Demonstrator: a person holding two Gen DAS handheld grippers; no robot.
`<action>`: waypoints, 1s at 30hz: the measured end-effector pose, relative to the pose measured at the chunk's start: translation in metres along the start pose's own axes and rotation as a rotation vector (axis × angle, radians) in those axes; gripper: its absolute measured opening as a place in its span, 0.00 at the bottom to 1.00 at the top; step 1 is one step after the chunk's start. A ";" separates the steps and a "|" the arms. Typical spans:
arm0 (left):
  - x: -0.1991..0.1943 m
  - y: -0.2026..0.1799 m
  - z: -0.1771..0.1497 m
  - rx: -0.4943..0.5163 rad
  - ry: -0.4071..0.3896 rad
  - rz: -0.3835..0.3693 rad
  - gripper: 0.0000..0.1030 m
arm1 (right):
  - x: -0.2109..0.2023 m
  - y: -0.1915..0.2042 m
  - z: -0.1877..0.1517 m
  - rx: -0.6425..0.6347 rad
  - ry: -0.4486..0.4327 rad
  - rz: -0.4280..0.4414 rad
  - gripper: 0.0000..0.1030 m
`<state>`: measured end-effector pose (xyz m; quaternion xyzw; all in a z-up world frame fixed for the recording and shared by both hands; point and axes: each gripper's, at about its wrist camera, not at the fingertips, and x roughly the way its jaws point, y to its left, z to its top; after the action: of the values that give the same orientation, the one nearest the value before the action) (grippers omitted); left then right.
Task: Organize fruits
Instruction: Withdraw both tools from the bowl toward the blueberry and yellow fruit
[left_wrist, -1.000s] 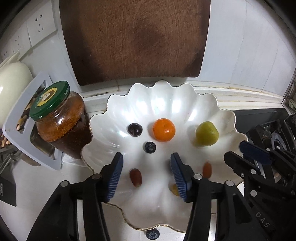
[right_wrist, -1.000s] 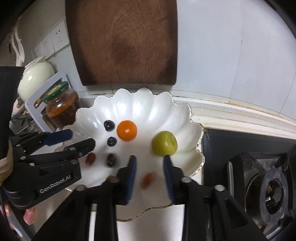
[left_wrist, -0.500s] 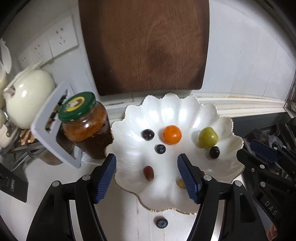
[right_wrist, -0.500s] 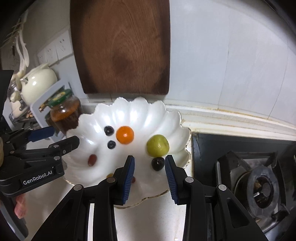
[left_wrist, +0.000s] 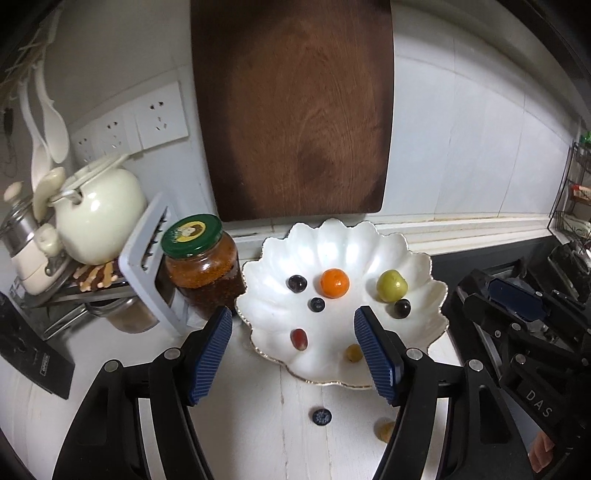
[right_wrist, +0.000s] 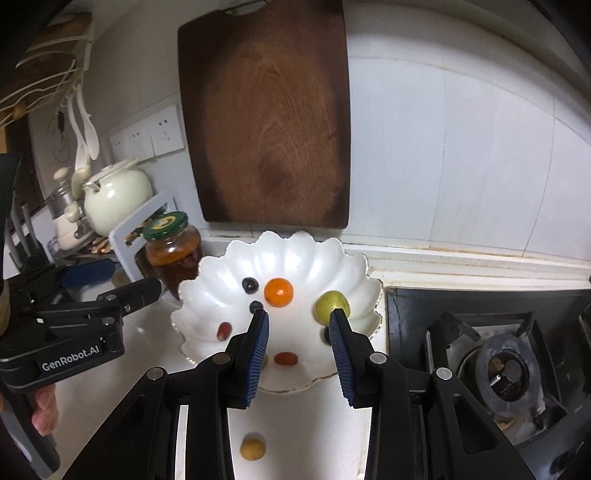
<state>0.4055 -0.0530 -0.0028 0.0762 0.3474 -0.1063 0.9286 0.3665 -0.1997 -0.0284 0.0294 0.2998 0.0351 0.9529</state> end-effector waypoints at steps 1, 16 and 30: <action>-0.004 0.001 -0.002 -0.002 -0.005 0.003 0.66 | -0.004 0.002 -0.001 -0.002 -0.006 0.000 0.35; -0.050 0.001 -0.020 0.017 -0.079 -0.006 0.69 | -0.042 0.013 -0.021 0.021 -0.044 -0.003 0.35; -0.045 0.002 -0.044 0.061 -0.043 -0.014 0.69 | -0.041 0.022 -0.052 0.079 0.016 0.023 0.35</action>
<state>0.3450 -0.0354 -0.0063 0.1000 0.3243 -0.1249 0.9323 0.3016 -0.1799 -0.0459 0.0701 0.3083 0.0345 0.9481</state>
